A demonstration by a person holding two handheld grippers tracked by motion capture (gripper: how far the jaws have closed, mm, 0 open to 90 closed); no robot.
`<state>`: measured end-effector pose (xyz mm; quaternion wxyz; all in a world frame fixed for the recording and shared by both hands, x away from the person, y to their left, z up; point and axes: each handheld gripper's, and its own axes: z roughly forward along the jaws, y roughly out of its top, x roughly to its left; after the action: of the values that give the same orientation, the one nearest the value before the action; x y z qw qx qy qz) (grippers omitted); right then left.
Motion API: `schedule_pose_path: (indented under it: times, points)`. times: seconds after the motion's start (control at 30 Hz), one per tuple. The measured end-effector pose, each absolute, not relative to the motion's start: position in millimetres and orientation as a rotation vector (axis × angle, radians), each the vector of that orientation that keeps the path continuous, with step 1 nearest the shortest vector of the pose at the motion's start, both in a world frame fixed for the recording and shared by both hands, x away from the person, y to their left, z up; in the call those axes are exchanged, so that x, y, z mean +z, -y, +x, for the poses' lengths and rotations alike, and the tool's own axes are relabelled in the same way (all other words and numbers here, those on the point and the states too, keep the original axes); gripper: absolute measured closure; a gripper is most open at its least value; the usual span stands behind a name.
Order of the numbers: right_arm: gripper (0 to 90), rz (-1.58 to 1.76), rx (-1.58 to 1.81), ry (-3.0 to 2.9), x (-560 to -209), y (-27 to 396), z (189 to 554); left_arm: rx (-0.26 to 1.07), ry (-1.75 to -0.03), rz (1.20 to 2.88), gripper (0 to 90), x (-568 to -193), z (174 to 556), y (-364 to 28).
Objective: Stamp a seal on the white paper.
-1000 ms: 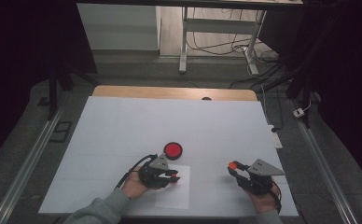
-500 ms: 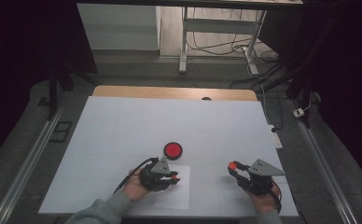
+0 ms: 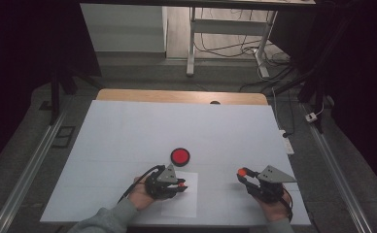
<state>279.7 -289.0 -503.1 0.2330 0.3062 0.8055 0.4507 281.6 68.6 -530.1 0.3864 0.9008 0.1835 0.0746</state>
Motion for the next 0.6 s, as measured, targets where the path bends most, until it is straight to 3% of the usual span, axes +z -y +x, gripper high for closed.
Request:
schedule_pose_path:
  times: [0.6]
  points:
    - [64.6,0.83,1.245,-2.209,-501.7,289.2,279.1,0.211,-0.465,2.293,72.9,-530.9,279.5,-67.3]
